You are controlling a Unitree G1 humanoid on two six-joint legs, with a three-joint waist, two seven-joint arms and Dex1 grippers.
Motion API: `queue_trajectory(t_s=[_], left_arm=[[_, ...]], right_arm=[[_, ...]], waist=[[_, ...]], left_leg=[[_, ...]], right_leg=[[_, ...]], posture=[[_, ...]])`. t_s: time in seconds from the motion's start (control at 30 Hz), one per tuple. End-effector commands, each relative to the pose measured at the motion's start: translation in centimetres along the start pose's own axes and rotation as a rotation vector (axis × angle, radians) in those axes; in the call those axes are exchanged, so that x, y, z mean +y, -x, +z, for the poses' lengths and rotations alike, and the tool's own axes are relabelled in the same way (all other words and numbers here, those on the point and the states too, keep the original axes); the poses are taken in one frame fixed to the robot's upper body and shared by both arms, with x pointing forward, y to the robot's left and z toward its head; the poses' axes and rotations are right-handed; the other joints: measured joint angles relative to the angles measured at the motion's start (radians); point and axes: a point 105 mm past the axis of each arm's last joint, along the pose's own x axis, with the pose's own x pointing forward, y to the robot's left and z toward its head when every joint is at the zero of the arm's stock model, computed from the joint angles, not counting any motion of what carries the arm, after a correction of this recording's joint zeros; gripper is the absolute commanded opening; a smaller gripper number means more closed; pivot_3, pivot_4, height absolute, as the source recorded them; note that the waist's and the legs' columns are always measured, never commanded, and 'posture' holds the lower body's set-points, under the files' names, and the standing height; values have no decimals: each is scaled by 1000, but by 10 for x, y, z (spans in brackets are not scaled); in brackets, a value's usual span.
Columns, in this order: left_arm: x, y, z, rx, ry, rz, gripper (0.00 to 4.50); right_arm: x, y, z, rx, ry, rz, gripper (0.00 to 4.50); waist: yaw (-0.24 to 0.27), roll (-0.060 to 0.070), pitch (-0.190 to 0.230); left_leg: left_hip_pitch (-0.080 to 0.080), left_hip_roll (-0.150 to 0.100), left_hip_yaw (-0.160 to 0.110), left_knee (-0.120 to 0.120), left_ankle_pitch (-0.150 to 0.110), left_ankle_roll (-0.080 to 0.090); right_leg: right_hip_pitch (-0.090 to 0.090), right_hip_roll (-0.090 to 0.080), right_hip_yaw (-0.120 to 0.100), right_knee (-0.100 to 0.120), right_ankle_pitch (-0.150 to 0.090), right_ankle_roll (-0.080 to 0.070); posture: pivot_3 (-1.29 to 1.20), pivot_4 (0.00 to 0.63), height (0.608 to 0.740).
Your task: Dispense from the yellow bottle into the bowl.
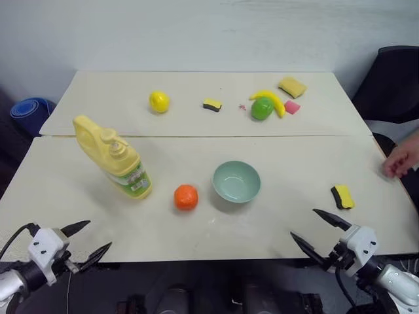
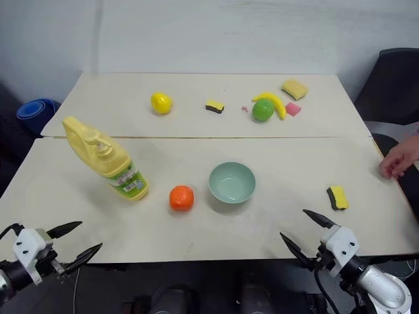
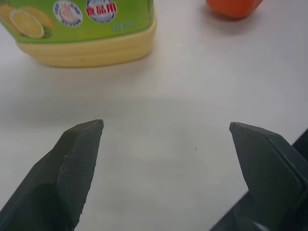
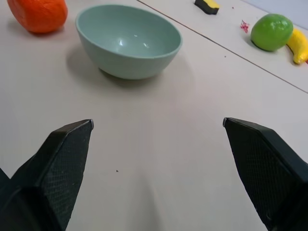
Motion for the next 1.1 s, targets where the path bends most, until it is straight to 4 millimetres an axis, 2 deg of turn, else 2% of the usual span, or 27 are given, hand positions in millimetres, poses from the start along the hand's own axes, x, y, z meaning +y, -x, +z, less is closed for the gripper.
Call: queue_trajectory(t_s=[0.03,0.1,0.2,0.3,0.43,0.6,0.67,0.8,0.9,1.03,1.1], left_arm=[[-8,-4,8,-25,-23,-21,4470],[-15,-6,13,-50,38,-56,4470],[-24,-4,29,-107,117,-178,4470],[-23,-1,42,-146,111,-245,4470],[-21,-3,41,-128,63,-290,4470],[-19,-4,43,-160,55,-292,4470],[-20,-4,43,-159,56,-290,4470],[-24,-3,40,-154,62,-264,4470],[-26,-3,39,-158,67,-247,4470],[-34,-2,40,-170,77,-231,4470],[-35,-3,40,-171,76,-227,4470]], right_arm=[[-2,-7,8,-46,-5,16,4500],[4,-18,15,-68,-31,87,4500],[18,-44,38,-100,-56,256,4500],[29,-74,58,-97,-55,394,4500],[64,-130,84,-97,4,661,4500],[105,-189,100,-46,79,806,4500],[114,-205,107,-43,98,815,4500],[125,-236,106,28,140,791,4500],[129,-247,100,67,183,792,4500],[129,-251,75,210,163,828,4500],[132,-247,65,265,159,881,4500]], waist=[[1,0,0],[-1,0,0],[-2,1,1],[-1,1,1],[-6,2,1],[-23,-2,-1],[-27,-3,-2],[-33,-2,-1],[-38,-3,-2],[-51,-3,-2],[-52,-3,-2]], left_leg=[[0,0,0,0,0,0],[0,0,0,0,0,0],[0,0,0,0,0,0],[0,0,0,0,1,0],[0,1,-1,0,2,-2],[-4,1,-1,0,5,-9],[-5,0,0,0,6,-11],[-5,0,1,1,6,-10],[-6,0,1,1,6,-10],[-6,0,1,1,6,-10],[-5,0,1,1,6,-10]], right_leg=[[0,0,0,0,0,0],[-1,0,0,0,0,0],[-1,0,0,0,0,0],[-2,0,0,2,0,0],[-3,1,-2,2,0,-2],[-9,1,-4,5,-1,-3],[-9,1,-5,8,-1,-3],[-8,-1,-8,8,0,-3],[-8,-1,-10,7,0,-3],[-7,-2,-10,7,0,-2],[-8,-2,-10,8,0,-2]], posture=[[0,150,740],[0,150,740],[0,150,740],[0,150,740],[0,150,740],[0,150,740],[0,150,740],[0,150,740],[0,150,740],[0,150,740],[0,150,740]])
